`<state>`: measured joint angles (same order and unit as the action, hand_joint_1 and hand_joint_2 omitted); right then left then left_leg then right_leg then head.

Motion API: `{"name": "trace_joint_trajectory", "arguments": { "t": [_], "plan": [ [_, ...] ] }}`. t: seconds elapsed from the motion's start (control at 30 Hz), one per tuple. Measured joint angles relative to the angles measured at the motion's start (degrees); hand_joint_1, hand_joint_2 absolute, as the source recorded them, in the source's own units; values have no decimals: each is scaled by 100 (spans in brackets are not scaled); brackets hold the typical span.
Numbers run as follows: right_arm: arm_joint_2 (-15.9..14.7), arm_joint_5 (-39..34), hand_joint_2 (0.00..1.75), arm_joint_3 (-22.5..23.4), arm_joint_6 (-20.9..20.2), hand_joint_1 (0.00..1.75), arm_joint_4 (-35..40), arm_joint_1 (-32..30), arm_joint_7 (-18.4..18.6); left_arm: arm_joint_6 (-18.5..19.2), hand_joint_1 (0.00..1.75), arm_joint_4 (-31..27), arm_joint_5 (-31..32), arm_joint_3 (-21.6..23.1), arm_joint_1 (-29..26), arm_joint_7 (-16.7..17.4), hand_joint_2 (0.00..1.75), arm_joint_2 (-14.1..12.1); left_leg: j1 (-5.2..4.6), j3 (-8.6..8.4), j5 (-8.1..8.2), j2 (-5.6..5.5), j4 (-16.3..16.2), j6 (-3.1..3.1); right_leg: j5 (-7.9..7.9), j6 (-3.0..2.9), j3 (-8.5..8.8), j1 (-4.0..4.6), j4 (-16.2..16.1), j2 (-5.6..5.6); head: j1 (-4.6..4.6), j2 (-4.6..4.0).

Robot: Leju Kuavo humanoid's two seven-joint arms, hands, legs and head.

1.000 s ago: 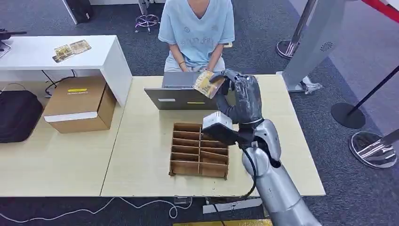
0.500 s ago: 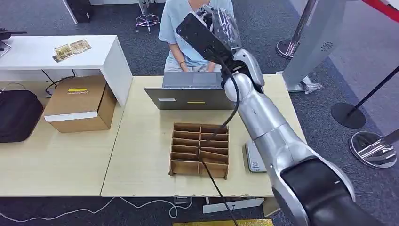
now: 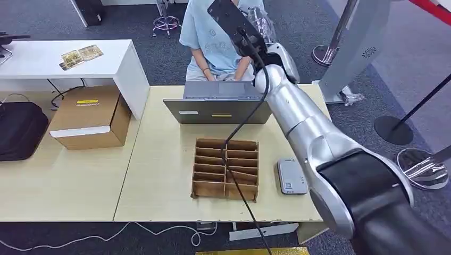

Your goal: Pass the card to the sensor for recognition and then transmit it.

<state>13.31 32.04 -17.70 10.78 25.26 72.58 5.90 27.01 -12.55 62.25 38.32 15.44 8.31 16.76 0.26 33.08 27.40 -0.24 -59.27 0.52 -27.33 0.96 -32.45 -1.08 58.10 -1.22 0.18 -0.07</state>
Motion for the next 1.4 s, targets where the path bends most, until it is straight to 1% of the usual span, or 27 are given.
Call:
{"name": "trace_joint_trajectory", "arguments": {
  "t": [0.1, 0.27, 0.63, 1.4],
  "plan": [
    [0, 0, 175, 31, -7, 175, -114, 41, 50, -48, 0, 0, 39, 0, -8, 7, 0, 4, 1, 0, 0, 0, 0, 0, 0, 0, -1, 1, 0, 0, 2, 0],
    [0, -33, 175, 85, -44, 175, -264, 116, 131, -88, 0, 0, 260, 2, -9, -127, 0, 11, 0, 0, 0, 1, 0, 0, 0, 0, -2, 0, 0, 0, 0, 0],
    [-26, -98, 175, 199, -55, 175, -454, 167, 109, -92, 0, 2, 466, 55, -10, -59, 0, 11, 0, 1, 0, 2, -1, 0, 0, 0, -3, 0, 0, 1, 0, 0],
    [-59, -190, 175, 243, -66, 175, -548, 173, 2, -164, 0, 15, 354, 64, -16, -20, 0, 11, 0, 4, 0, 5, -1, 0, 1, -1, -7, 0, 0, 4, 0, 0]
  ]
}}
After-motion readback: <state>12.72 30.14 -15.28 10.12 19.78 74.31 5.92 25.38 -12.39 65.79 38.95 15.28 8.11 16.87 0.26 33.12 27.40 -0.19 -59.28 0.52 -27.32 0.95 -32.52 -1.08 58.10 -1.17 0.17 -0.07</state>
